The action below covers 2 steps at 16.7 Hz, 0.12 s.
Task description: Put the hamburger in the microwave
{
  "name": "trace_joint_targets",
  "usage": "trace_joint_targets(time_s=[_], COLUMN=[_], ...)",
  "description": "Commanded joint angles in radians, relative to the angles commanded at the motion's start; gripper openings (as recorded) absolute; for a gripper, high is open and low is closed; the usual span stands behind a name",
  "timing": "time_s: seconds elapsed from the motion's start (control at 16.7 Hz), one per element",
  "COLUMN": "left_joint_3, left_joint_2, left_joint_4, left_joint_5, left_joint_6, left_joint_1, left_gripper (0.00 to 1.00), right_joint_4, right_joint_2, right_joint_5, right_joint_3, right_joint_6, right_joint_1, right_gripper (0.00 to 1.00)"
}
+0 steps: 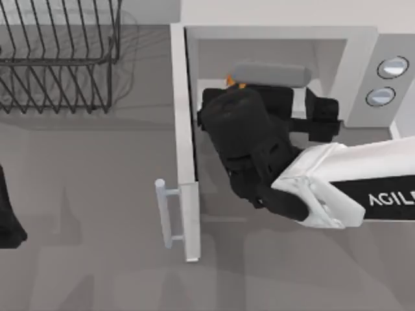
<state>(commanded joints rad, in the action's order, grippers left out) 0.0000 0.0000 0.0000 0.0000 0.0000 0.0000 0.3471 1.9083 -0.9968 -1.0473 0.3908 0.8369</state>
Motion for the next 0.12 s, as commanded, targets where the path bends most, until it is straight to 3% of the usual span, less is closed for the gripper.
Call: trace_joint_targets(time_s=[0.12], left_joint_3=[0.000], left_joint_2=[0.000], left_joint_4=[0.000], left_joint_5=[0.000], left_joint_6=[0.000], left_joint_1=[0.000], left_gripper=[1.00], right_joint_4=[-0.026], right_joint_2=[-0.025], right_joint_5=[0.000], right_joint_3=[-0.011], right_joint_6=[0.001], right_joint_1=[0.001], right_gripper=[1.00])
